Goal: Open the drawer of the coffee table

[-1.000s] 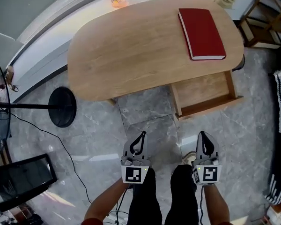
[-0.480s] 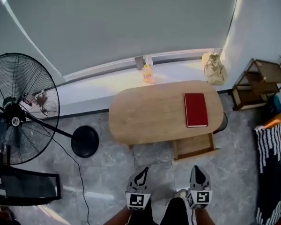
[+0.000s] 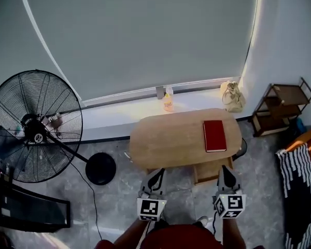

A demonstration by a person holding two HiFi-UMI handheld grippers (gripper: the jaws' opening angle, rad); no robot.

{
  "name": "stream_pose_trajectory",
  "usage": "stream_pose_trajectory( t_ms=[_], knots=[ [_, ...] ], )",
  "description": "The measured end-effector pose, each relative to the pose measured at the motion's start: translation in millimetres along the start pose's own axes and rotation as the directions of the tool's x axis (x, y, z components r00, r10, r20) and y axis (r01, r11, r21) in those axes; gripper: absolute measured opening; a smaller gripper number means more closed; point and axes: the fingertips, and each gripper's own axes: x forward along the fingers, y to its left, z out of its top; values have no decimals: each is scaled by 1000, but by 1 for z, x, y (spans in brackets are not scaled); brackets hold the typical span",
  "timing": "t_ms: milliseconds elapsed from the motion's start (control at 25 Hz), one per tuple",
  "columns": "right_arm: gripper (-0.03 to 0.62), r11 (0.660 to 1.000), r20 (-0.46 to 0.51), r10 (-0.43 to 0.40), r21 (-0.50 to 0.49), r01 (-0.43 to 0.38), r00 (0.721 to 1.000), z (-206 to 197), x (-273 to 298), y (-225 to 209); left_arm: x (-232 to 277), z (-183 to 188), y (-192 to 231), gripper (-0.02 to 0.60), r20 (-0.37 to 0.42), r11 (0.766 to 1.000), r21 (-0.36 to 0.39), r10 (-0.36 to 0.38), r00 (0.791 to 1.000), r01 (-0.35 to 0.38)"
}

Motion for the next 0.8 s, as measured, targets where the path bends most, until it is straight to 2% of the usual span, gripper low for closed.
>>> stream_pose_trajectory(
  t_ms=[120,200,320,400,800],
  knots=[
    [-3,999,42,35,-26,-34,998,34,-1,9,3,36,0,8,40,999,30,-20,999,18],
    [-3,997,90,27,-76,-20,996,57,-2,14,1,58,5,8,92,998,58,-3,996,-3],
    [-3,990,157,34,-141,-11,987,82,-3,26,-10,89,16,8,218,991,120,30,975,-58],
    [-3,988,179,42,-156,-14,983,88,-3,31,-16,98,21,8,260,989,125,46,964,-80],
    [-3,984,169,50,-174,-21,984,81,-8,33,-37,96,26,8,281,987,81,109,954,-136]
  ],
)
